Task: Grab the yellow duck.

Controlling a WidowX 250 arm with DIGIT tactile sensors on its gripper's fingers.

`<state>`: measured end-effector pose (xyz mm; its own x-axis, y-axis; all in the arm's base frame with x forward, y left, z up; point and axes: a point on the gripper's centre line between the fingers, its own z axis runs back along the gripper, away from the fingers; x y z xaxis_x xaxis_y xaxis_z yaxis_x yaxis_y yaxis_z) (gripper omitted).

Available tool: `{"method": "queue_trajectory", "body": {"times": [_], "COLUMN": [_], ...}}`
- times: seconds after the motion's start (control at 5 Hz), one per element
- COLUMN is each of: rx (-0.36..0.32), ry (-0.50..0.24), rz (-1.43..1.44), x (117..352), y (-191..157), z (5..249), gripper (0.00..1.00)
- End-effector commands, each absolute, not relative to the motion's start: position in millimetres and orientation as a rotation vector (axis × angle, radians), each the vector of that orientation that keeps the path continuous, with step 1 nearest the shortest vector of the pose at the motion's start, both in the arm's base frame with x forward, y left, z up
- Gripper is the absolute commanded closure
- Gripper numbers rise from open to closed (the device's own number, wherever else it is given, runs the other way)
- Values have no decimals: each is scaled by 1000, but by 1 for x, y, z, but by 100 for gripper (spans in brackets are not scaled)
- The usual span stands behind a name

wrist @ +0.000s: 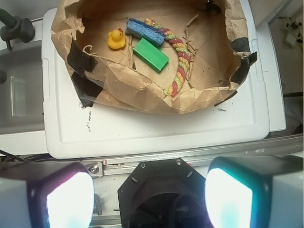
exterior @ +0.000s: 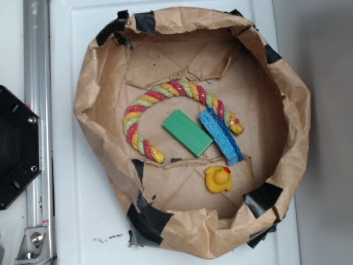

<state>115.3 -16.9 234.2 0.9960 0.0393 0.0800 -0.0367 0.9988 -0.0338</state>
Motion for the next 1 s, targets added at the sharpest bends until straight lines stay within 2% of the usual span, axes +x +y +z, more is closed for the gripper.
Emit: {"method": "queue_trajectory", "body": {"times": [0.0, 0.2, 0.4, 0.6, 0.8], "rx": [-32, 6, 29, 31, 42], "ry": [-81, -177, -292, -264, -288], "rz": [38, -96, -250, -391, -501], "x": [115, 164, 206, 244, 271], "y": [-17, -14, -25, -31, -32], "z": [234, 238, 227, 197, 164], "gripper": [0, 0, 0, 0, 0]}}
